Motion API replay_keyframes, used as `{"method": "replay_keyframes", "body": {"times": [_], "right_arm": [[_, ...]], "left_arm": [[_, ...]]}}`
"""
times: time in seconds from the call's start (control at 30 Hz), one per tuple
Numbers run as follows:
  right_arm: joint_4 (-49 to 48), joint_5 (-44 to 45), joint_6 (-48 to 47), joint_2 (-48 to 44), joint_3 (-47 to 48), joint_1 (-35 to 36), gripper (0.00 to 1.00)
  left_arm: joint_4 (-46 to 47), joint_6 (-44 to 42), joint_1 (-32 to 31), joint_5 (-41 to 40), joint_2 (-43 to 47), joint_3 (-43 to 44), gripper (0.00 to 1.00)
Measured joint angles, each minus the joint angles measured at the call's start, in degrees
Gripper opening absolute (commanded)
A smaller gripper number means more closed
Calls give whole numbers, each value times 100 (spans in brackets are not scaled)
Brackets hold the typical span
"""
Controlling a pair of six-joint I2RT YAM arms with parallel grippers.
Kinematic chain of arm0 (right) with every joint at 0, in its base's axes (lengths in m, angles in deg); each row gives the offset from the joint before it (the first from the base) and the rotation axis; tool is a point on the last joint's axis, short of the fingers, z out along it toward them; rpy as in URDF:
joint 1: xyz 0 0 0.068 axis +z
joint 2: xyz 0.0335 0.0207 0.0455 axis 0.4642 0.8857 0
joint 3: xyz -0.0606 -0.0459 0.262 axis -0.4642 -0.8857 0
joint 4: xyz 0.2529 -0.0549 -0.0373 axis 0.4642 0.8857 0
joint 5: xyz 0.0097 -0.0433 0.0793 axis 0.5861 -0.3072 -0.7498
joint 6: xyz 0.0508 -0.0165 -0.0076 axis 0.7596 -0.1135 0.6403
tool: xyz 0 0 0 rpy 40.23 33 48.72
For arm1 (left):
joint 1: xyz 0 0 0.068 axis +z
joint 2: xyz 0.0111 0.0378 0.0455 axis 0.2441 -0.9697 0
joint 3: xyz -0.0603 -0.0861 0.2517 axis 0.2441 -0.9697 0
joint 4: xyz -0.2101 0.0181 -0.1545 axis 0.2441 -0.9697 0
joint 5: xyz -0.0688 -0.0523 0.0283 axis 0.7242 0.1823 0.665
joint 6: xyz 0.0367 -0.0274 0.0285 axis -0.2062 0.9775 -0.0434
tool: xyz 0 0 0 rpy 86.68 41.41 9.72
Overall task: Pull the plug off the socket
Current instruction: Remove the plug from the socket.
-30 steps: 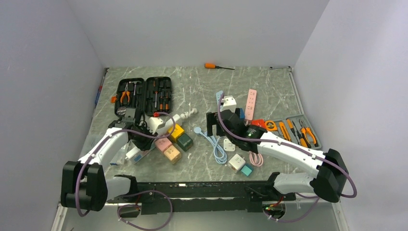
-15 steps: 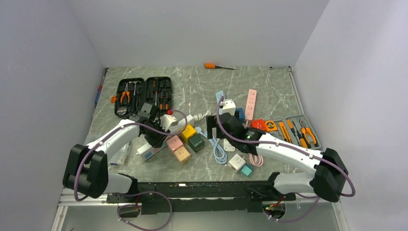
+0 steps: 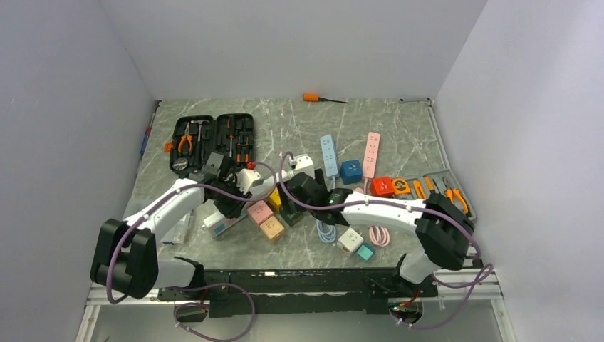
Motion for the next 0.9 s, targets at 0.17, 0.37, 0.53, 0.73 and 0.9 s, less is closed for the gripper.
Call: {"method": "replay_keyframes", "body": {"times": [0.17, 0.37, 0.53, 0.73, 0.9], "right_arm": [[-289, -109, -192, 595, 605, 17, 99], [-546, -201, -310, 1034, 876, 22, 100], [-634, -302, -299, 1110, 859, 22, 100], [-994, -562, -238, 1121, 656, 28, 100], [-1084, -887, -225, 1228, 538, 33, 100]], "left_arm": [[-258, -162, 50, 142, 306, 11, 0], [-535, -234, 111, 297, 577, 20, 0], [-553, -216, 118, 313, 590, 20, 0], [-553, -203, 133, 330, 590, 22, 0], [-560, -166, 151, 328, 590, 52, 0]]}}
